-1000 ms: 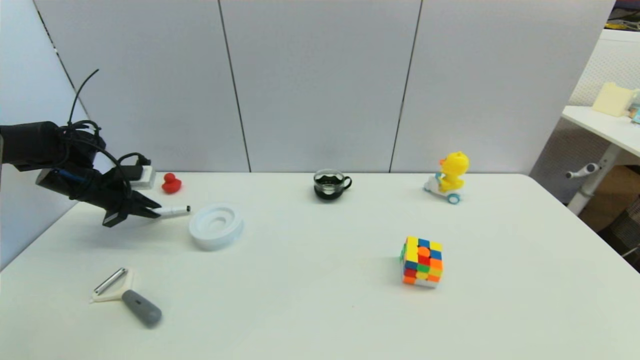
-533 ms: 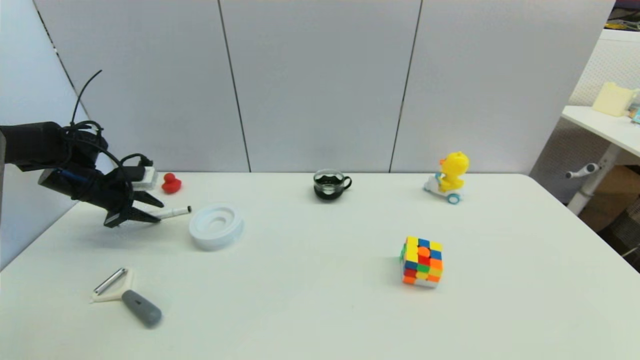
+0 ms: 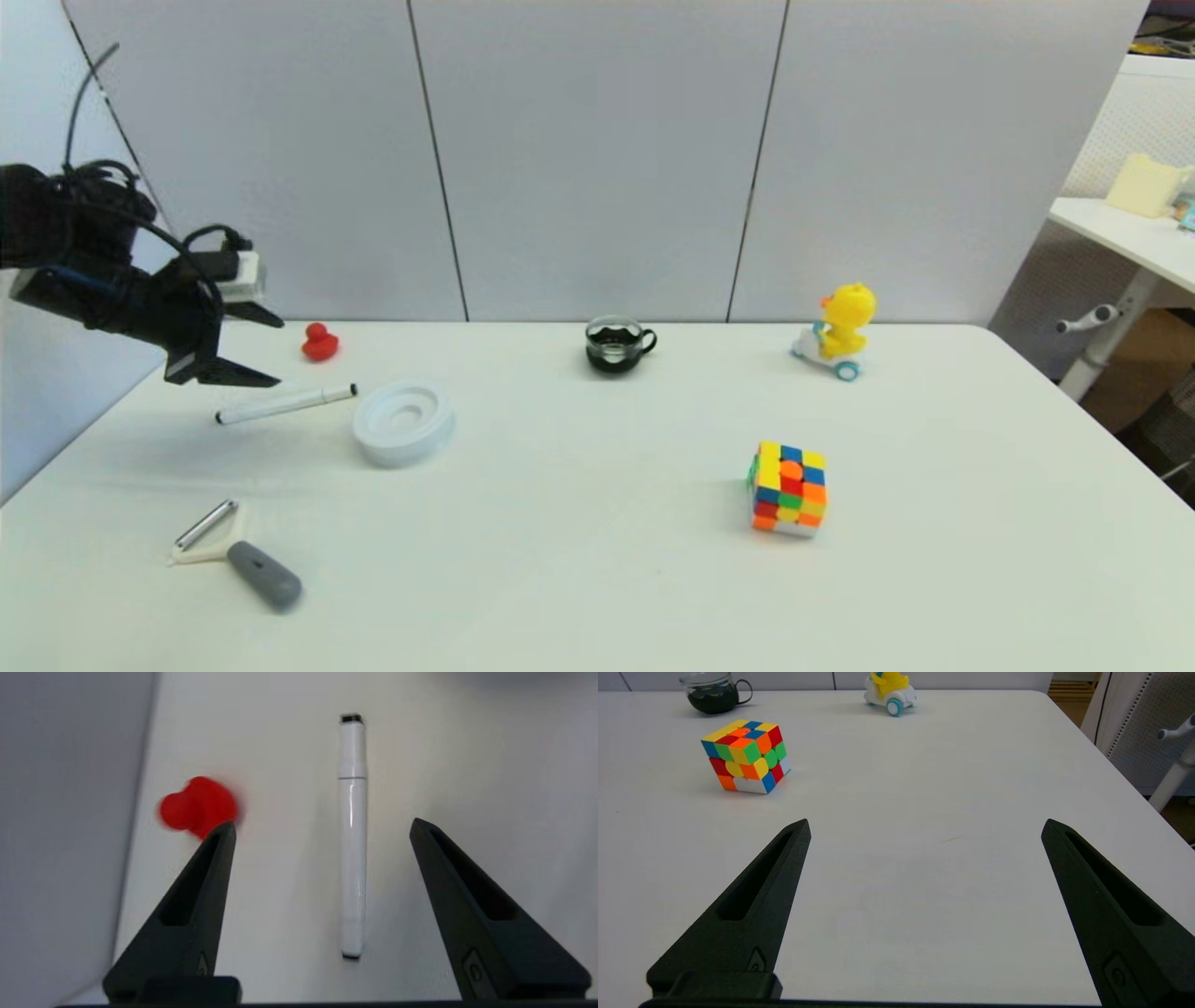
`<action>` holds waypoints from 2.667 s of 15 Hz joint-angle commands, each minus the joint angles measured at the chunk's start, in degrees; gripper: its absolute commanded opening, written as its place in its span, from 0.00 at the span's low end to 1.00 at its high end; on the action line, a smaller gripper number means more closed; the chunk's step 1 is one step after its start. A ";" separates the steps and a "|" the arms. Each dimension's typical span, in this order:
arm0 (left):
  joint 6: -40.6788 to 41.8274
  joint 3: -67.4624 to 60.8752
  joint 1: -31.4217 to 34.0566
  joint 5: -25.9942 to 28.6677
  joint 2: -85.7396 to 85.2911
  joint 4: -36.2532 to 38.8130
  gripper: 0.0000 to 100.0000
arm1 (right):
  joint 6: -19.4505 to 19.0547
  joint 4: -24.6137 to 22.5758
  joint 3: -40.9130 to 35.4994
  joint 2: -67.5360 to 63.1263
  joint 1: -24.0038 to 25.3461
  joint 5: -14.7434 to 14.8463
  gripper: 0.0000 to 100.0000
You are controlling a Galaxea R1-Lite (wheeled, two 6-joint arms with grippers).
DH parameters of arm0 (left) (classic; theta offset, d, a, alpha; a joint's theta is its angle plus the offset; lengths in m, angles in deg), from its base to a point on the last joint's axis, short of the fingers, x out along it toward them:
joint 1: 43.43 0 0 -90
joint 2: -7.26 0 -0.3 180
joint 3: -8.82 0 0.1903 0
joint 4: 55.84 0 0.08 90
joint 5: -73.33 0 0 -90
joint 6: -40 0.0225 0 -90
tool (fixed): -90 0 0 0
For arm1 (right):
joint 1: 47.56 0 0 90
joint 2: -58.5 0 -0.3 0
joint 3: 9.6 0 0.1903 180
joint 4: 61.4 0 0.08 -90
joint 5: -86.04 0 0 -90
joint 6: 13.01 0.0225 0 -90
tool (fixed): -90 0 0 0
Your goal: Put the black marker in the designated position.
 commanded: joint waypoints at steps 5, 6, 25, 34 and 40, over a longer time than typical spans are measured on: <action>-70.46 -12.74 -17.86 -43.02 -46.14 18.98 1.00 | -0.05 -0.02 0.00 -0.07 0.00 -0.02 1.00; -72.57 -22.76 -18.74 -43.82 -52.91 20.65 1.00 | -0.05 -0.02 0.00 -0.07 0.00 -0.02 1.00; -82.15 -112.68 -16.37 -30.72 -122.95 50.98 1.00 | 0.04 -0.02 0.00 -0.07 0.00 -0.02 1.00; -85.84 -112.68 -16.37 -31.16 -122.95 51.06 1.00 | 0.04 -0.02 0.00 -0.07 0.00 -0.02 1.00; -85.84 -112.68 -16.37 -31.16 -122.95 51.06 1.00 | -0.05 -0.02 0.00 -0.07 0.00 -0.02 1.00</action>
